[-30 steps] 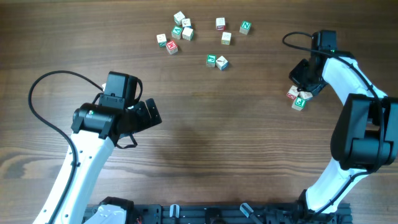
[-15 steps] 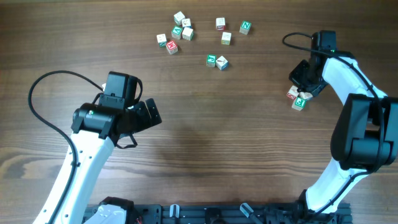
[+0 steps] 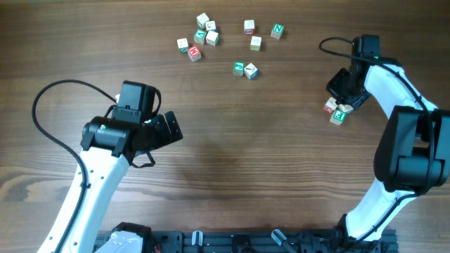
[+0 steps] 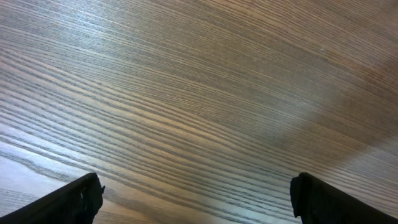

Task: Form a circle

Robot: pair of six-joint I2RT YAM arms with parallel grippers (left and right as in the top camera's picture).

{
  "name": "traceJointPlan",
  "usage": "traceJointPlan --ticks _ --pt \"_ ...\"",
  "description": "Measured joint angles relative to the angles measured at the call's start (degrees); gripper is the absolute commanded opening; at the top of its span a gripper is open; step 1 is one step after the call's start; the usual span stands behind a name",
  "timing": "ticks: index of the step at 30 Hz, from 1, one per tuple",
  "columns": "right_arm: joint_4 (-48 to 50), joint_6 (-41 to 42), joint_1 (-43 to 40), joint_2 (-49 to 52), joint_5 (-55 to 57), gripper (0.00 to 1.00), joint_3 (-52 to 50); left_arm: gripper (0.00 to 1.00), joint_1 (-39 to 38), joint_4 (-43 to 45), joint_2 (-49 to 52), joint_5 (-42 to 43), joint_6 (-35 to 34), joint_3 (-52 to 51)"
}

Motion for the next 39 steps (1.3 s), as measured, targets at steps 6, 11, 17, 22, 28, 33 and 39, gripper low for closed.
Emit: traceJointPlan --ticks 6,11,17,22,28,33,39 --pt "-0.07 0.00 0.00 0.00 0.00 0.04 0.00 1.00 0.00 0.00 0.00 0.00 0.00 0.00" --pt "-0.31 0.00 0.00 0.00 -0.02 0.04 -0.02 1.00 0.00 0.00 0.00 0.00 0.00 0.00" --pt "-0.50 0.00 0.00 0.00 -0.59 0.05 0.00 1.00 0.00 0.00 0.00 0.00 0.00 0.00" --pt "0.26 0.00 0.00 0.00 -0.61 0.04 0.00 1.00 0.00 0.00 0.00 0.00 0.00 0.00" --pt "0.33 0.07 0.00 -0.68 2.45 0.04 2.80 1.00 0.00 0.00 0.00 0.00 0.00 0.00" --pt "-4.31 0.48 0.00 -11.56 5.68 0.05 3.39 1.00 0.00 0.00 0.00 0.00 0.00 0.00" --pt "-23.91 6.93 5.01 -21.59 6.73 0.49 4.24 1.00 0.00 -0.02 0.00 0.00 0.00 0.00"
